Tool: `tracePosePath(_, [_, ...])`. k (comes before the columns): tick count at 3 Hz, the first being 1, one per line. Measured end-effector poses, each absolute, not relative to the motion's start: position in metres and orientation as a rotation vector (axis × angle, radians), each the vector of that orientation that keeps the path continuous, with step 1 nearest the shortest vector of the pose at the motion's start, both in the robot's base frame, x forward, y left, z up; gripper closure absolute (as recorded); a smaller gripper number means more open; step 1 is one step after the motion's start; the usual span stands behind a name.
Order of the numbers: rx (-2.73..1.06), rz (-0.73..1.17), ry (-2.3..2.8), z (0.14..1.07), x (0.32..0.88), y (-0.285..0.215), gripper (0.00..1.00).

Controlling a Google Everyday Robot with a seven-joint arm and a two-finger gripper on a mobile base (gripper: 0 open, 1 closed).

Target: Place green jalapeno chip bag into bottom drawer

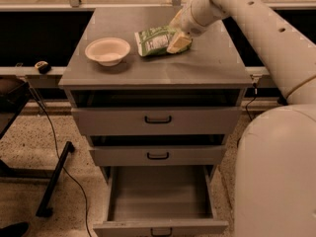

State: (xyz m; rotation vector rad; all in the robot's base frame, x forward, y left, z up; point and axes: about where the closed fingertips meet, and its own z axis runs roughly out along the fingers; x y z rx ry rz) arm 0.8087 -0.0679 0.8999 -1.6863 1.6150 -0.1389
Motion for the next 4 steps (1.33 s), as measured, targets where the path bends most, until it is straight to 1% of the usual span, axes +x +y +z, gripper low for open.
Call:
tracePosePath(1, [-1.718,-0.104,1.606,0.885,0.818,-0.053,0.38])
tracePosePath(3, [-1.737,-0.076,1.597,0.871,0.829,-0.038,0.85])
tracePosePath(4, [-1.67,0.023,1.551,0.88,0.823,-0.046,1.0])
